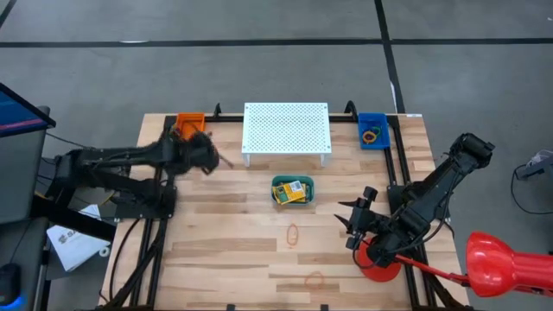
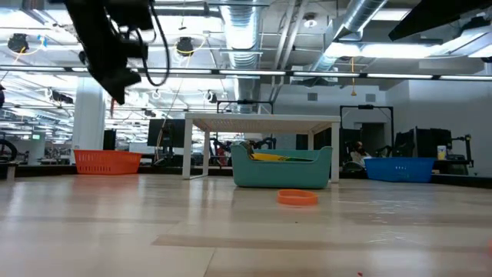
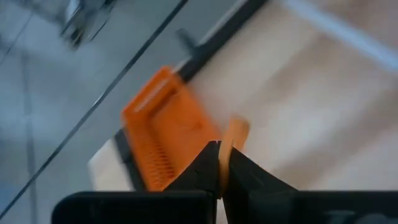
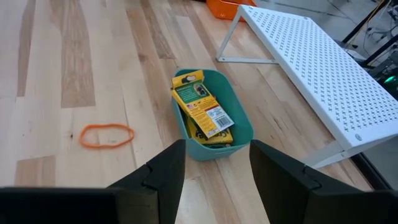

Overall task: Pick & Place Office Desk Supplies
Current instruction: Put the orange rubber band into the orange bin

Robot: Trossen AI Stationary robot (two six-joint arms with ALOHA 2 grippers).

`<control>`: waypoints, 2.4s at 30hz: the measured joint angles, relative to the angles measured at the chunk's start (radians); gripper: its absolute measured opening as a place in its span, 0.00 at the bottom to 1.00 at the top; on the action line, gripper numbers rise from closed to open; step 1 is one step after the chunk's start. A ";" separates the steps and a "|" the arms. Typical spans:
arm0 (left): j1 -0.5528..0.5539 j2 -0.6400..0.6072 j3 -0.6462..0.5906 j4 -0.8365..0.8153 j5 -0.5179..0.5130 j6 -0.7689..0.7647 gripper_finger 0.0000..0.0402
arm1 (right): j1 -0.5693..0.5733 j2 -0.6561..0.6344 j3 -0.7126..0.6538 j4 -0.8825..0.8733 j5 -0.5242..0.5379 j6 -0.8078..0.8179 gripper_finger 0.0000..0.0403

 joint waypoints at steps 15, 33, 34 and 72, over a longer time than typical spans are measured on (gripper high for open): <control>0.651 0.221 0.001 0.413 0.227 0.447 0.00 | 0.000 0.000 0.000 0.000 0.000 -0.001 0.43; 0.657 0.362 0.002 0.428 0.154 0.468 0.10 | -0.027 0.000 -0.027 -0.003 0.003 0.005 0.43; 0.656 0.362 0.002 0.427 0.158 0.471 0.13 | -0.027 0.000 -0.027 -0.003 0.002 0.002 0.43; -0.264 0.059 0.002 0.183 0.613 0.391 0.46 | -0.047 0.000 -0.027 0.002 0.001 -0.001 0.43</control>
